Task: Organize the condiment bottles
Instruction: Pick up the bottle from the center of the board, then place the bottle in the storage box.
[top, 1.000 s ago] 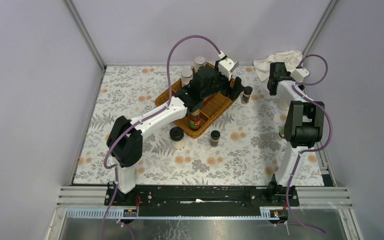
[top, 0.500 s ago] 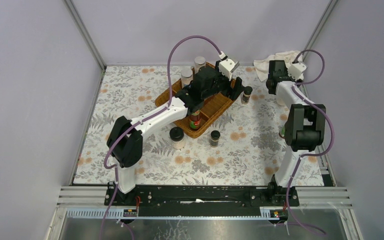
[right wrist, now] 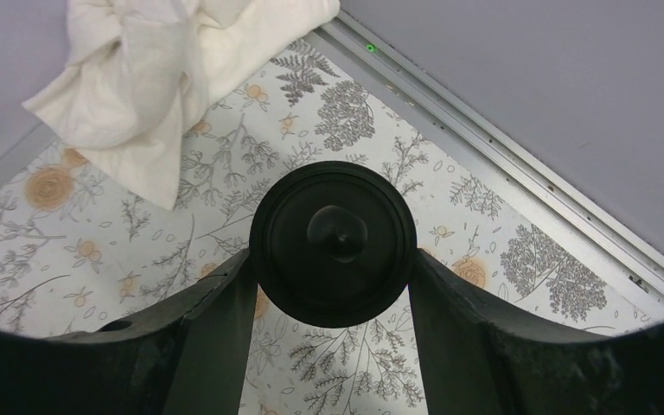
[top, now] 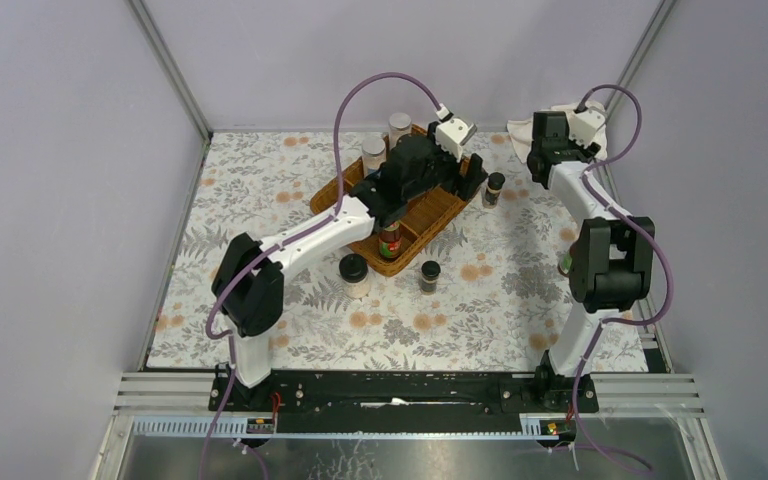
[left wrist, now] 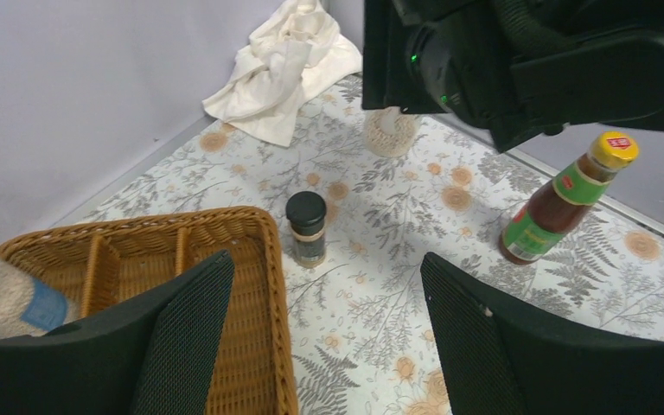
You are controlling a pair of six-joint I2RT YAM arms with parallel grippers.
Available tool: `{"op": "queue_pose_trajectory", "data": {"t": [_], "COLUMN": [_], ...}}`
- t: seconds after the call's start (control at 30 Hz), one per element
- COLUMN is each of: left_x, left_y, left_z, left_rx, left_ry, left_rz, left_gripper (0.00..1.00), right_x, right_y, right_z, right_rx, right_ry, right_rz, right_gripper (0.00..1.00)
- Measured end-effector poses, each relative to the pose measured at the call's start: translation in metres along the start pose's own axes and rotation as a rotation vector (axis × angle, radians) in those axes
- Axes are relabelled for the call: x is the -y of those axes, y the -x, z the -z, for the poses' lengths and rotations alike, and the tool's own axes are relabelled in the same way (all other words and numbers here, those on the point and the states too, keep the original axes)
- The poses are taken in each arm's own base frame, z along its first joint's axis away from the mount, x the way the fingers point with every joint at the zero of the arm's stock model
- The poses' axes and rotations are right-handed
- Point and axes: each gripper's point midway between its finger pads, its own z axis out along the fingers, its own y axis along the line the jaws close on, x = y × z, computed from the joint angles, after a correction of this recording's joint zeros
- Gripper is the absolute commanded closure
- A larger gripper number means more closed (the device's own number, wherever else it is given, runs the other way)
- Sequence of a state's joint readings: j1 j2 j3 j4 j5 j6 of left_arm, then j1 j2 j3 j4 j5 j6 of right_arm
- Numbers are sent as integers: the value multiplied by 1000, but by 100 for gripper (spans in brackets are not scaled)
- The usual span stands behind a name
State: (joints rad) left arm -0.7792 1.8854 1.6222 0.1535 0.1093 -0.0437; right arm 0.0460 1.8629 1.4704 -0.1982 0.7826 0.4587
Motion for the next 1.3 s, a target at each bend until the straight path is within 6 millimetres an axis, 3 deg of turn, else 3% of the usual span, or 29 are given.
{"op": "queue_pose_trajectory", "data": {"t": [0.1, 0.23, 0.3, 0.43, 0.67, 0.77, 0.97, 1.17, 1.3], "left_x": [-7, -29, -51, -123, -197, -221, -256, -280, -287], "left_y": [2, 22, 35, 58, 71, 78, 85, 72, 66], "left_z": [5, 17, 26, 49, 79, 92, 110, 116, 117], "left_rx": [0, 35, 60, 114, 157, 179, 205, 189, 180], "left_ry": [32, 80, 117, 236, 357, 399, 469, 521, 536], "left_rz": [-13, -9, 12, 67, 156, 187, 217, 247, 262], "left_gripper": [17, 19, 19, 20, 23, 23, 23, 24, 24], "right_x": [-4, -15, -22, -42, -91, -115, -165, -211, -231], "right_y": [9, 29, 37, 56, 101, 109, 95, 50, 24], "right_z": [5, 11, 16, 30, 66, 78, 92, 108, 119], "right_rx": [9, 35, 47, 68, 131, 140, 112, 53, 20], "right_ry": [27, 69, 93, 169, 345, 427, 561, 671, 724], "right_rz": [1, -8, -10, -8, -10, -1, 74, 195, 264], "right_gripper": [100, 100, 100, 100, 100, 100, 100, 100, 100]}}
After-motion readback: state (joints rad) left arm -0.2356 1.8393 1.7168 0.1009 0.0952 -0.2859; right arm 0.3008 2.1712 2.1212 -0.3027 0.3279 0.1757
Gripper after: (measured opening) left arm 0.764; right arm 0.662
